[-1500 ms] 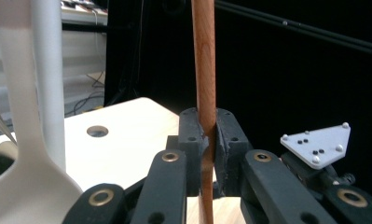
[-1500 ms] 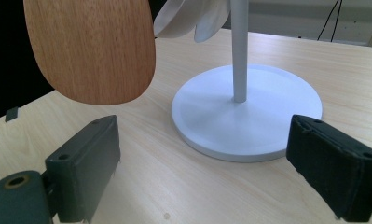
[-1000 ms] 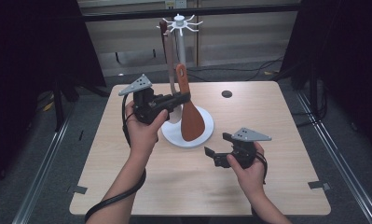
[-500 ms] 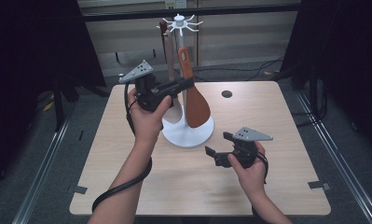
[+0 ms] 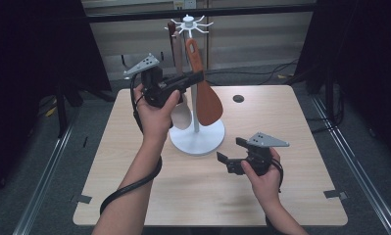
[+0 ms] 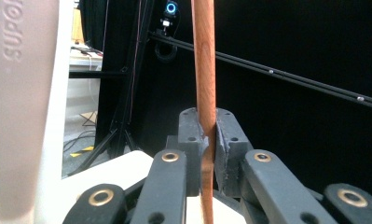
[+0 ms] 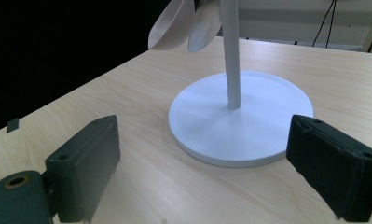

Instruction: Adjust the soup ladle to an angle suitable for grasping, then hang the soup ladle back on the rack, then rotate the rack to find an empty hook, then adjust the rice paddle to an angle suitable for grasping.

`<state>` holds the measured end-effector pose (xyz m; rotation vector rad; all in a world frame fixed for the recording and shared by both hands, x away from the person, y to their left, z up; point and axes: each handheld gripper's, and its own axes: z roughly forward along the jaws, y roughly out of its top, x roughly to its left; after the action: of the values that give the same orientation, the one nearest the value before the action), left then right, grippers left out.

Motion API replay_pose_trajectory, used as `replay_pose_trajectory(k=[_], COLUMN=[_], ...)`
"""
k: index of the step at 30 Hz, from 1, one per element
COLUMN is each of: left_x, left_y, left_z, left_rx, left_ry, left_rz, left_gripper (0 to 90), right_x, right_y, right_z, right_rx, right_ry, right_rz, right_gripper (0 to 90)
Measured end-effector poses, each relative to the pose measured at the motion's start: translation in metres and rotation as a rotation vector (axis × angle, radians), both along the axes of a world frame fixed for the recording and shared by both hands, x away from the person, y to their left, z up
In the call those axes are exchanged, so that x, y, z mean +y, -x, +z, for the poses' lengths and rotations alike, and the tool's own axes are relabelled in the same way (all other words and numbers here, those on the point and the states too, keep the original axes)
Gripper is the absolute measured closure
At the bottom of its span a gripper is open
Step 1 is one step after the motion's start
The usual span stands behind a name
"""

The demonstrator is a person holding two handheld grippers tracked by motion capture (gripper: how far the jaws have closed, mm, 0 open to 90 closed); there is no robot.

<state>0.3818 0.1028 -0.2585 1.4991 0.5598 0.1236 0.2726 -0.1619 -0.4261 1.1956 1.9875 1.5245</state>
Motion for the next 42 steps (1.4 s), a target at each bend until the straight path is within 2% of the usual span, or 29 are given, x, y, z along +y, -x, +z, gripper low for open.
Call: replay_pose_trajectory(k=[5,6,10,12,22,23,29,32,34,37,42], left_x=[-0.003,-0.003,-0.004,-0.003,-0.002,-0.001,0.0,-0.001,-0.001,-0.001,-0.001], left_y=[-0.004,-0.005,-0.009,-0.012,-0.021,-0.023,-0.025,-0.028,-0.03,-0.031,-0.032], left_z=[0.006,0.007,0.009,0.009,0.005,0.005,0.003,0.001,-0.001,-0.003,-0.006], left_rx=[-0.003,-0.013,0.002,-0.003,0.032,0.029,0.034,0.055,0.058,0.069,0.055], left_ry=[0.016,-0.002,0.019,0.014,0.036,0.026,0.033,0.055,0.044,0.052,0.049], left_rz=[-0.01,-0.015,-0.015,-0.018,-0.003,-0.004,-0.001,-0.008,-0.006,0.001,0.007], left_gripper=[82.7,82.7,82.7,82.7,82.7,82.7,82.7,82.7,82.7,82.6,82.3], right_x=[0.0,0.0,-0.001,-0.001,-0.002,-0.002,-0.003,-0.003,-0.003,-0.003,-0.004], right_y=[0.0,0.0,0.0,0.0,0.001,0.001,0.002,0.002,0.002,0.002,0.002], right_z=[-0.002,-0.002,-0.001,-0.001,-0.001,-0.001,-0.001,0.0,0.0,-0.001,-0.001], right_rx=[0.004,0.004,0.003,0.004,0.004,0.005,0.01,0.011,0.011,0.01,0.012], right_ry=[0.0,-0.001,0.0,-0.001,-0.004,-0.006,-0.005,-0.007,-0.01,-0.009,-0.006], right_rz=[0.002,0.003,0.0,-0.001,0.002,0.0,-0.001,-0.005,-0.006,-0.006,-0.005], right_gripper=[9.8,9.8,9.8,9.8,9.8,9.8,9.8,9.8,9.8,9.8,9.8])
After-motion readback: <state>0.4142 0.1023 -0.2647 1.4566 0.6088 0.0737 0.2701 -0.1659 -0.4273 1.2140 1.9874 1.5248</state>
